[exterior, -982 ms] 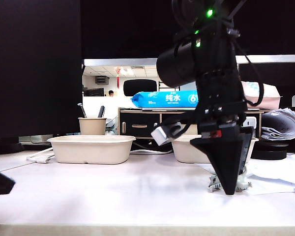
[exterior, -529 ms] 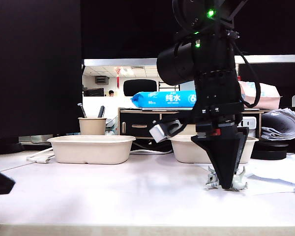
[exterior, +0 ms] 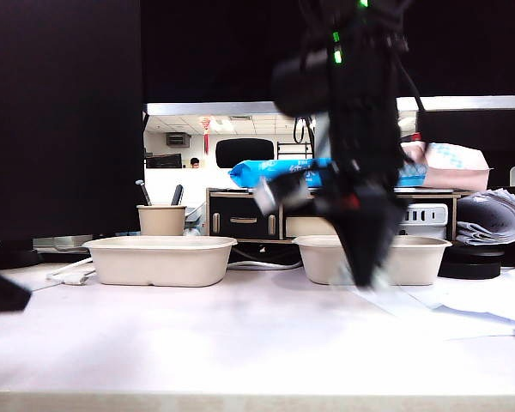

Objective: Put the dolls with similar sizes into the same paper box, while dolls with different sizes go into separate paper boxes.

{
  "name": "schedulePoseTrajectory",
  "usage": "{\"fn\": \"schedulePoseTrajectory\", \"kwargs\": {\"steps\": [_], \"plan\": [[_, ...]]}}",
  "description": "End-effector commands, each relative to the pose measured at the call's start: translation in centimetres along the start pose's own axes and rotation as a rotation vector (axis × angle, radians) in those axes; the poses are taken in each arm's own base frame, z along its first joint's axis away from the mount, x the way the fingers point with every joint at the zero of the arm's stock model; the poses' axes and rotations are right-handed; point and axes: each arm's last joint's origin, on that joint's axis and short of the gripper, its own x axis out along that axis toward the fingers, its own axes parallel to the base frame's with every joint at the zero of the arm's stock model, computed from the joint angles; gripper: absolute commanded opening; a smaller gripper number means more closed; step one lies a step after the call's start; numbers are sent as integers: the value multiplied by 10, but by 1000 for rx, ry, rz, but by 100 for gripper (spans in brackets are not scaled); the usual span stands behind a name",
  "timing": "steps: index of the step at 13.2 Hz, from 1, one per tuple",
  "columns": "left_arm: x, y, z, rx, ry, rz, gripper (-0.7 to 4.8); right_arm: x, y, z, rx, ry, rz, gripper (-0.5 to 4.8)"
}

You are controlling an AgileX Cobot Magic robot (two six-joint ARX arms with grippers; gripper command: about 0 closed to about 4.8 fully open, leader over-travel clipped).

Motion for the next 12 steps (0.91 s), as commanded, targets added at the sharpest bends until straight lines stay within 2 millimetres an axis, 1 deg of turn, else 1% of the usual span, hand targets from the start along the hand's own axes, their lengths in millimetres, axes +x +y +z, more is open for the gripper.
{"fn": "schedulePoseTrajectory", "kwargs": {"steps": [1,2,4,5,6,7,8,10,11,12], "plan": [[-4,0,5,6,-62,-2,-5,-30,-18,11,49,-117,-39,53],[-8,-1,9,11,-123,-3,-5,-46,-32,18,83,-202,-74,53],[-12,-1,13,15,-190,0,-5,-54,-48,21,125,-260,-133,53],[-14,2,14,10,-212,17,-5,-55,-56,20,150,-284,-148,53],[-16,7,15,-6,-230,74,-5,-54,-68,19,184,-308,-165,53],[-17,10,15,-14,-236,99,-5,-53,-73,18,198,-320,-176,53],[-19,14,16,-23,-257,139,-5,-54,-86,18,238,-357,-232,53],[-23,17,18,-26,-297,170,-5,-54,-102,18,343,-425,-269,53],[-24,18,19,-28,-313,190,-5,-49,-107,20,370,-444,-274,53],[-26,21,19,-36,-323,224,-5,-38,-112,23,385,-433,-267,53]]}}
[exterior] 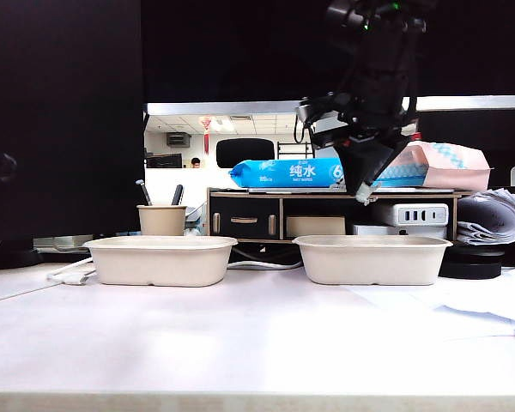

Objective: Put the dolls with similar sizes into the same paper box, while dolls with different sizes go into separate paper boxes.

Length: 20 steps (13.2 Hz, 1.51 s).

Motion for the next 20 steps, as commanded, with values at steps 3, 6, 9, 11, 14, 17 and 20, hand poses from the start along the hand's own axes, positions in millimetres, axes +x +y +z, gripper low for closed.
{"fn": "schedulePoseTrajectory", "kwargs": {"steps": [3,6,9,11,14,17,20], "plan": [[-3,14,3,-14,-33,145,-5,36,1,-2,96,26,-8,220],[-8,26,4,-24,-60,275,-5,11,-6,8,132,-23,-58,188],[-12,36,4,-37,-63,390,-5,-55,-16,17,199,-200,22,-6],[-16,43,4,-46,-67,467,-5,-121,-24,14,211,-364,75,-6],[-21,51,4,-56,-71,561,-5,-202,-31,-5,219,-549,73,-6],[-23,53,4,-59,-72,591,-5,-291,-31,-50,213,-759,125,-6],[-23,53,4,-59,-72,591,-5,-327,-24,-98,260,-867,129,-5]]}}
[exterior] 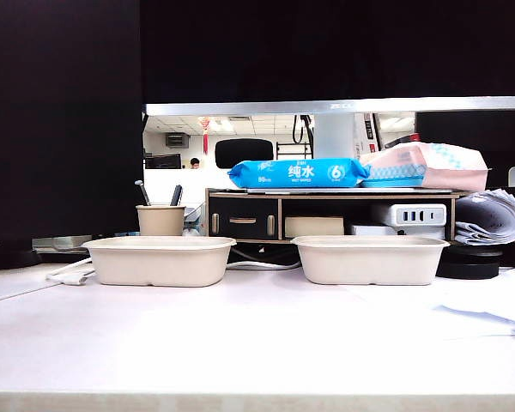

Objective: Put the dolls with similar sizes into the same paper box, while dolls with different sizes go into separate paper boxes.

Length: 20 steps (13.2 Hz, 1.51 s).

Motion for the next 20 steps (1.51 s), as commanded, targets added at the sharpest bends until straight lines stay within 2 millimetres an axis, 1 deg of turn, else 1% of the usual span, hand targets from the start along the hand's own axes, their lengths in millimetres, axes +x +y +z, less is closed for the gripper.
{"fn": "schedulePoseTrajectory", "kwargs": {"steps": [1,2,3,5,6,7,8,9,10,11,12,13,14,16,17,18,19,20], "plan": [[0,0,1,2,-11,1,-5,-49,4,-6,35,-72,-17,-5],[0,0,1,2,-10,2,-5,-72,7,-6,31,-118,-9,-5],[0,0,1,2,-11,1,-5,-86,8,-6,27,-152,-3,-5],[0,0,1,2,-11,1,-5,-102,10,-7,24,-192,-9,-5],[0,0,1,2,-11,1,-5,-116,11,-8,21,-226,-8,-5],[0,0,1,2,-10,2,-5,-126,12,-9,-33,-252,-28,-5],[0,0,1,2,-11,1,-5,-135,11,-11,-109,-261,-96,-5],[0,0,1,2,-10,2,-5,-141,9,-15,-117,-243,-171,-5],[0,0,1,2,-10,2,-5,-155,7,-25,-103,-209,-325,-5],[0,0,1,2,-10,2,-5,-158,7,-41,-94,-175,-436,-5],[0,0,1,2,-10,2,-5,-157,6,-48,-90,-168,-505,-5],[0,0,1,2,-10,2,-5,-152,2,-66,-77,-159,-630,-5],[0,0,1,2,-10,2,-5,-146,0,-88,-67,-149,-716,-5],[0,0,1,2,-10,2,-5,-132,-2,-144,-45,-110,-765,-5],[0,0,1,2,-10,2,-5,-109,-4,-200,-36,17,-674,-5],[0,0,1,2,-10,2,-5,-104,-4,-208,-22,41,-630,-5],[0,0,1,2,-10,2,-5,-97,-3,-217,-13,51,-532,-5],[0,0,1,2,-10,2,-5,-94,-4,-223,-13,50,-510,-5]]}}
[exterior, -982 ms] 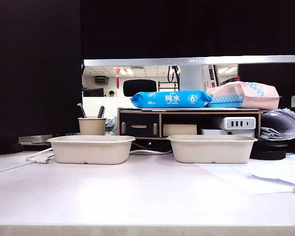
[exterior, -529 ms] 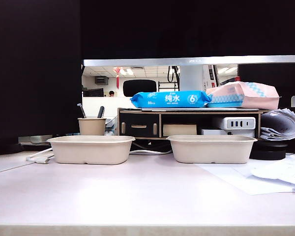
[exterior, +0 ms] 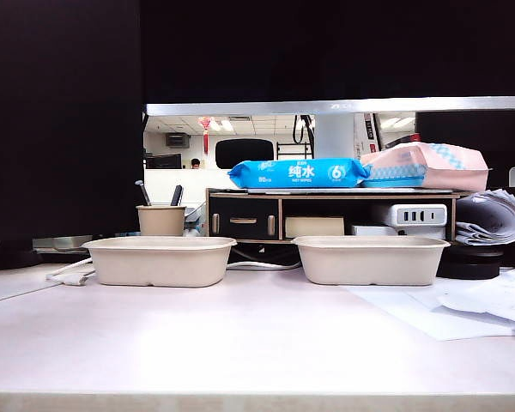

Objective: Put the dolls with similar sizes into the same paper box, while dolls with different sizes go into separate paper boxes.

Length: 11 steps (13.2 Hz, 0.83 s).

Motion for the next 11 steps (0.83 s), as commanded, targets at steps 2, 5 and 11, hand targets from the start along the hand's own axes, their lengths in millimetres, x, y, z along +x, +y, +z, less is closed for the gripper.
{"fn": "schedulePoseTrajectory", "kwargs": {"steps": [2,5,11], "plan": [[0,0,1,2,-10,2,-5,27,10,-28,22,-166,61,-6],[0,0,1,2,-10,2,-5,69,25,-88,115,-381,94,-6],[0,0,1,2,-9,2,-5,76,27,-102,196,-320,39,-5]]}}
